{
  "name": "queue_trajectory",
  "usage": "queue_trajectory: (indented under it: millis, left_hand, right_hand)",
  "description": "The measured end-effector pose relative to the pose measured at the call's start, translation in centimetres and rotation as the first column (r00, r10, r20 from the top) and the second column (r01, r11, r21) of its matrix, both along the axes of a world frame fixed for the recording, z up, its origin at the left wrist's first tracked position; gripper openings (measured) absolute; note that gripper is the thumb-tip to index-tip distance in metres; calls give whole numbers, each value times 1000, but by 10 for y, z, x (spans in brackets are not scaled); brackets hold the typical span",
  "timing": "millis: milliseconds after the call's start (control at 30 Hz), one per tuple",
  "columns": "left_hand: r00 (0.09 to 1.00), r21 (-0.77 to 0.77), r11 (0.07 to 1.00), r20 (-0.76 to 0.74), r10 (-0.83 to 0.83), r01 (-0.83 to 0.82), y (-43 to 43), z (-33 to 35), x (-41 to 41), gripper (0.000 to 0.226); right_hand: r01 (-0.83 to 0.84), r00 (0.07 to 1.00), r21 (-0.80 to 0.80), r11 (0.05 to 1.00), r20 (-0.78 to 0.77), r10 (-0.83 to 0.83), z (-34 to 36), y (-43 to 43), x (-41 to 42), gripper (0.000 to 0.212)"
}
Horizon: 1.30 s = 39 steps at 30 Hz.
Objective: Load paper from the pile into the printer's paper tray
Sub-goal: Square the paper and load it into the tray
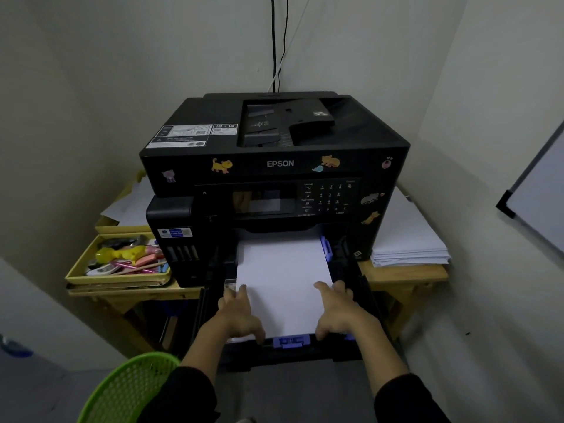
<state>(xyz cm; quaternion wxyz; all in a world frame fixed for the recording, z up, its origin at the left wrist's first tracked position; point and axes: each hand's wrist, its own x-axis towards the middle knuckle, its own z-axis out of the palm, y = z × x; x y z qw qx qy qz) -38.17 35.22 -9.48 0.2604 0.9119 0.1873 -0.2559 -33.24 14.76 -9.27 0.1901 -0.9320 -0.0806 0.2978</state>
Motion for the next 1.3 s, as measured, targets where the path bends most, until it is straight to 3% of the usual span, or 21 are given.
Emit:
queue_trajectory:
  millis: [133, 333, 467, 600, 700, 833, 933, 1033, 1100, 1167, 1300]
  left_hand:
    - [996, 80, 997, 82, -25, 19, -5, -6, -7, 110]
    - [987, 52, 997, 154, 41, -49, -7, -2, -10, 111]
    - [987, 8, 998, 147, 66, -68, -11, 3, -10, 109]
    - [982, -106, 992, 165, 88, -71, -12, 6, -11, 93]
    - [964, -184, 982, 248, 92, -46, -17, 4, -14, 92]
    - [969, -172, 969, 200, -143, 178, -26, 1, -21, 104]
    - [911, -16, 912, 58, -409, 411, -35, -5, -27, 115]
    - [854, 190, 839, 7, -520, 509, -44, -15, -34, 125]
    - [851, 318, 811, 24, -525, 492, -51, -21, -40, 127]
    - [860, 403, 806, 80, -504, 434, -57, -25, -44, 108]
    - [859, 414, 819, 145, -491, 398, -58, -30, -46, 83]
  right_hand:
    - [2, 996, -22, 1000, 92, 0, -6, 0, -9, 103]
    - [32, 988, 67, 997, 152, -42, -9, -5, -10, 102]
    - [100, 991, 163, 981, 74, -113, -8, -3, -7, 103]
    - [155, 978, 257, 954, 94, -185, -8, 1, -6, 84]
    - [65, 991, 339, 939, 89, -100, -5, 0, -9, 77]
    - [-184, 982, 259, 948, 93, 165, -5, -6, -22, 95]
    - [-327, 942, 104, 939, 117, 315, -11, -5, -34, 120]
    - [-405, 895, -79, 911, 171, 413, -20, 1, -45, 138]
    - [-394, 875, -166, 904, 233, 424, -25, 5, -51, 131]
    - [-367, 854, -208, 907, 312, 417, -26, 7, -54, 108]
    - [-346, 852, -193, 918, 346, 393, -29, 8, -57, 91]
